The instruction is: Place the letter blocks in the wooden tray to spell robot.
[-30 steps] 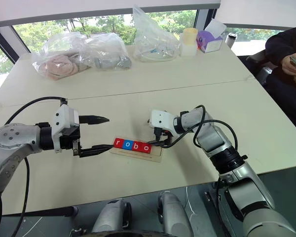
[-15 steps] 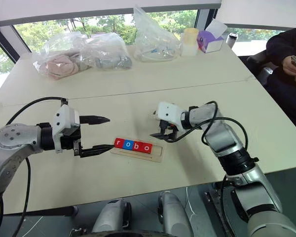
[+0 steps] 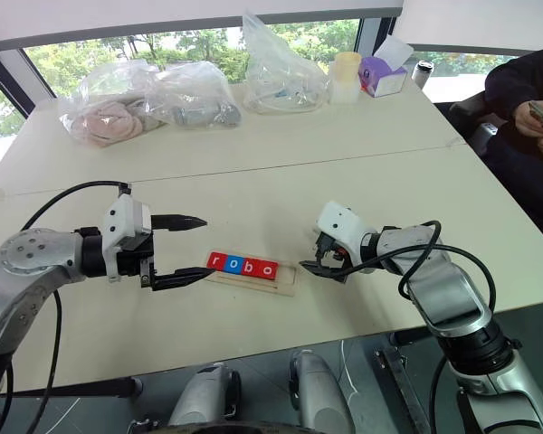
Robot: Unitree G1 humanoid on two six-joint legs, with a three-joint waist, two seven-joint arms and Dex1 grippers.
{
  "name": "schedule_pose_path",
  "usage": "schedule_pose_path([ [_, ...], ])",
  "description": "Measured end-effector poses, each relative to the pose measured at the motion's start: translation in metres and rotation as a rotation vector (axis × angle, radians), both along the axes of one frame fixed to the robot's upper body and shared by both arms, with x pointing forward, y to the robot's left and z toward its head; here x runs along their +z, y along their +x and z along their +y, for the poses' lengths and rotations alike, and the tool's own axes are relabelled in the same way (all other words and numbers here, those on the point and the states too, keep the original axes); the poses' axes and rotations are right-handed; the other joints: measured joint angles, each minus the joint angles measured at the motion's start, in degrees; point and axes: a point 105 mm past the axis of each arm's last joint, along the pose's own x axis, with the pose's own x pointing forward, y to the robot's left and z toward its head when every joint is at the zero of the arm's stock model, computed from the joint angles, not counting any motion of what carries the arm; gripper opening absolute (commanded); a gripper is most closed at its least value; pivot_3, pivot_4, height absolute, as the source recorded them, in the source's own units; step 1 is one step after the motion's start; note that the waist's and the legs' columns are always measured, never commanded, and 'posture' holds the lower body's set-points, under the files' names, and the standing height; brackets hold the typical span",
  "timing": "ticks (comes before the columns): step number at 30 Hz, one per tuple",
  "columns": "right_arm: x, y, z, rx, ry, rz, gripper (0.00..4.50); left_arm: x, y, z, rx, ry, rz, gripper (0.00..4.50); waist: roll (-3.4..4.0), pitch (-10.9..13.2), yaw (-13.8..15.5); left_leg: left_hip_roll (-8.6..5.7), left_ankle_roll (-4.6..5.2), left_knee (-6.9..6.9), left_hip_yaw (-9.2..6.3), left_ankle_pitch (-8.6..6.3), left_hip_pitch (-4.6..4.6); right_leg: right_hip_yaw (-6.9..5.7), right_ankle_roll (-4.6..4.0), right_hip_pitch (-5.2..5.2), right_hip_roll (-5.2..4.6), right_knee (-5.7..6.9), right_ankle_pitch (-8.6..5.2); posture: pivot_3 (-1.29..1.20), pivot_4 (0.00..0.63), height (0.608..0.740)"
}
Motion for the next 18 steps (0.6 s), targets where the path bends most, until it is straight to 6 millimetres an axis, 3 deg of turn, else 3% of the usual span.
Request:
schedule_pose_path([
  [5,-0.006,0.005,-0.002,-0.065,-0.027,-0.02,4.41,0.002,0.002,0.0,-0.003,-0.002,-0.011,4.5,0.0,0.0,0.09,-0.01,0.0,0.0,0.02,0.0,-0.04,0.0,0.02,0.0,-0.03,-0.05,-0.01,0.0,0.15,0.74],
  [9,-0.009,0.03,-0.021,-0.268,-0.049,-0.084,4.41,0.003,0.002,-0.001,-0.006,-0.002,-0.014,4.5,-0.01,-0.01,-0.01,-0.02,0.0,0.01,0.04,0.0,-0.03,0.03,0.01,0.0,-0.03,-0.03,0.0,0.0,0.15,0.74],
  [18,0.021,0.061,-0.044,-0.665,0.1,-0.19,4.41,0.001,0.001,0.0,-0.004,-0.002,-0.01,4.5,-0.01,-0.01,0.0,0.0,0.0,-0.04,0.0,0.0,-0.05,0.01,0.03,-0.03,-0.01,-0.02,0.01,0.0,0.15,0.74],
])
